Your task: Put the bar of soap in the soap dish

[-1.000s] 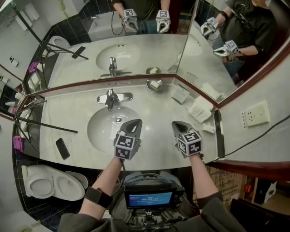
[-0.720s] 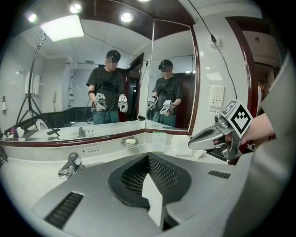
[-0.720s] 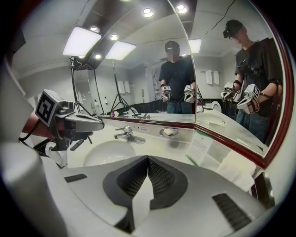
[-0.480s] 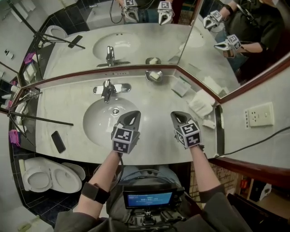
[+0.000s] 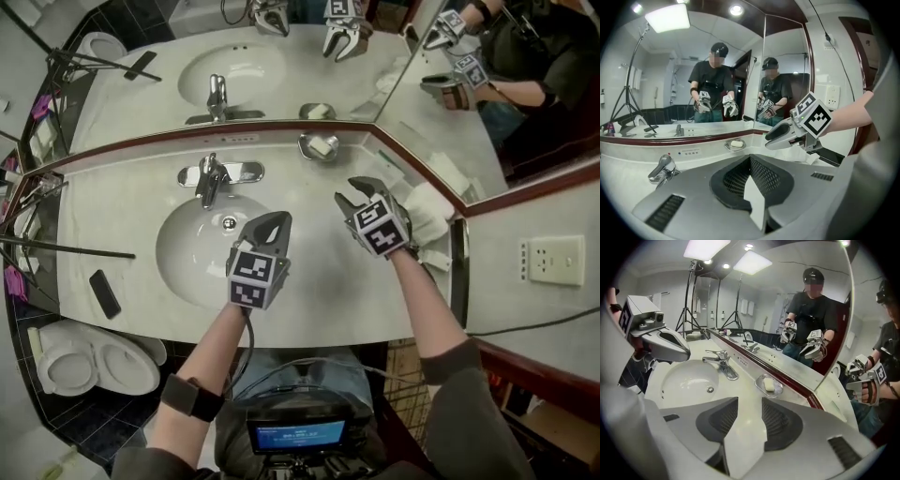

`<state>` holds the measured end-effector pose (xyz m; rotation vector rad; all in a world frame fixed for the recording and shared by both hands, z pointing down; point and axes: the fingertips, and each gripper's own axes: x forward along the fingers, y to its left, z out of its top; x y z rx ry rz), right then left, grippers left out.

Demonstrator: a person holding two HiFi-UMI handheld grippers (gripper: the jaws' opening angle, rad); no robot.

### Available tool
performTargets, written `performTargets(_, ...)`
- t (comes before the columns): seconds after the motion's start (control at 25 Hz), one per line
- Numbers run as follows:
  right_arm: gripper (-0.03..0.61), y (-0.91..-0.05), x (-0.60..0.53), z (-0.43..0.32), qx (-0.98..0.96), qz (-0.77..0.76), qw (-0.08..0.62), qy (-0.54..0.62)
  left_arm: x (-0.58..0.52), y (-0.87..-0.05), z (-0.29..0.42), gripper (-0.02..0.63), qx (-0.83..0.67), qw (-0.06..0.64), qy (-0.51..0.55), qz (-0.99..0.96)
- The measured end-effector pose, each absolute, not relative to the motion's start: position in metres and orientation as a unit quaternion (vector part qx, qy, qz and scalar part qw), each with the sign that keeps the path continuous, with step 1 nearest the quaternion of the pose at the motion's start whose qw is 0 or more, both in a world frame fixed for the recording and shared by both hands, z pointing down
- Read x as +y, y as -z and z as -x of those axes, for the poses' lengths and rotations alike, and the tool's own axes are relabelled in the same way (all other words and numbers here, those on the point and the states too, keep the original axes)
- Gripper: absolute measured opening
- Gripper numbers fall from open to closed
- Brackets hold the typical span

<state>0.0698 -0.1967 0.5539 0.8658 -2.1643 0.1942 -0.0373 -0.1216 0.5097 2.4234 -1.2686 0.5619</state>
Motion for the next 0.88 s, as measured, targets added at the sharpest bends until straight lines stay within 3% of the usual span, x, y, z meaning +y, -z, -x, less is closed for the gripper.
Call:
performTargets(0.24, 0.255, -0.577, -0.254, -0.048, -0.845, -0.322, 0.422, -0.061, -0.145, -0.515, 0.031, 0.002, -0.44, 0.173, -0.194, -0.86)
performTargets(0.88, 0.249, -0.641, -0.337, -0.031, -0.831, -0.313, 0.446, -0.111, -0.177, -0.549, 0.042, 0.002, -0.441, 0.193, -0.193, -0.855)
